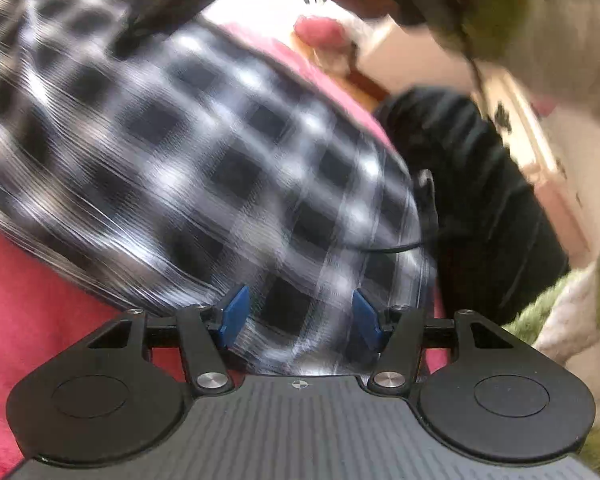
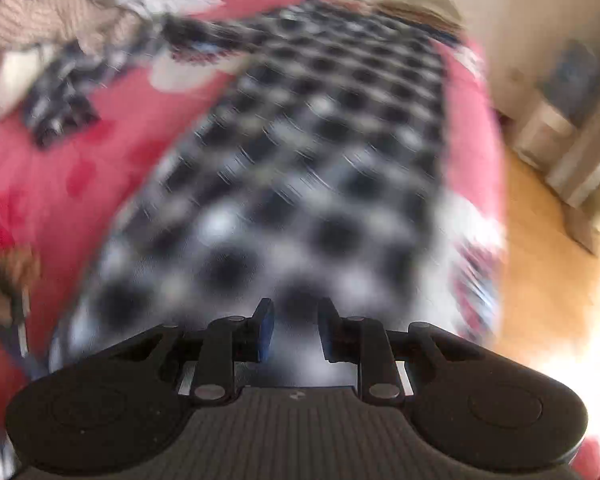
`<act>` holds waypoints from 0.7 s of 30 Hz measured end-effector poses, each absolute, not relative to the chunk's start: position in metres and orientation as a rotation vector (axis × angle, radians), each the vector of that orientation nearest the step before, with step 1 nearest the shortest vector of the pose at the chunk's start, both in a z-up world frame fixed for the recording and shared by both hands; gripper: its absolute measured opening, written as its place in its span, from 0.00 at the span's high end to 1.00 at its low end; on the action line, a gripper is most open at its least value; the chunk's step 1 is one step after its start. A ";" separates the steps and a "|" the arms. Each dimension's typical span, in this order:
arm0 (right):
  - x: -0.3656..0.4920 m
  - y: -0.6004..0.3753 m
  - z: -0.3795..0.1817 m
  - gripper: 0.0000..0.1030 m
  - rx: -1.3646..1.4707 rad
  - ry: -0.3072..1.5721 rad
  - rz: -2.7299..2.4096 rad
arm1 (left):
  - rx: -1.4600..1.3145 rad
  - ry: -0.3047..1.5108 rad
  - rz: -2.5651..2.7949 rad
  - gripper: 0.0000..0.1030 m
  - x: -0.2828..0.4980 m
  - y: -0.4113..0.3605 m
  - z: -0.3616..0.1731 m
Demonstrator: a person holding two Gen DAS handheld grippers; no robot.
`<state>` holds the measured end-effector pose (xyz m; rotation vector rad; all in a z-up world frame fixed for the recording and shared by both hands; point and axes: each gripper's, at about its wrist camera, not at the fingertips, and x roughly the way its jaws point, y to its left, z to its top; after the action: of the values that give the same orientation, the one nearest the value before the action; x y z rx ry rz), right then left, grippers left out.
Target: Fold clothes
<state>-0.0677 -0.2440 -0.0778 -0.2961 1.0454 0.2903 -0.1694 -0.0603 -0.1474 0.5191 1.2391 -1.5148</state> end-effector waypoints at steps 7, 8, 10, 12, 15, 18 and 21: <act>-0.085 -0.283 -0.102 0.75 -0.556 1.392 0.246 | 0.546 1.231 -1.563 0.43 -0.182 -0.055 -0.149; -0.087 -0.290 -0.099 0.76 -0.574 1.429 0.217 | 0.540 1.241 -1.572 0.42 -0.182 -0.057 -0.151; -0.072 -0.284 -0.086 0.76 -0.589 1.351 0.203 | 0.529 1.258 -1.589 0.37 -0.184 -0.064 -0.155; -0.051 -0.271 -0.074 0.76 -0.573 1.236 0.208 | 0.547 1.248 -1.599 0.36 -0.189 -0.065 -0.153; -0.010 -0.238 -0.070 0.76 -0.514 1.030 0.255 | 0.587 1.225 -1.612 0.36 -0.197 -0.063 -0.151; 0.030 -0.217 -0.068 0.76 -0.392 0.908 0.345 | 0.618 1.207 -1.617 0.36 -0.201 -0.061 -0.151; 0.047 -0.199 -0.085 0.76 -0.399 0.966 0.430 | 0.609 1.211 -1.620 0.36 -0.198 -0.062 -0.154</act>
<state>0.0474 -0.1992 -0.0852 -0.3992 0.9663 0.4302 -0.1976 -0.0620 -0.1538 0.6089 1.2107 -1.6198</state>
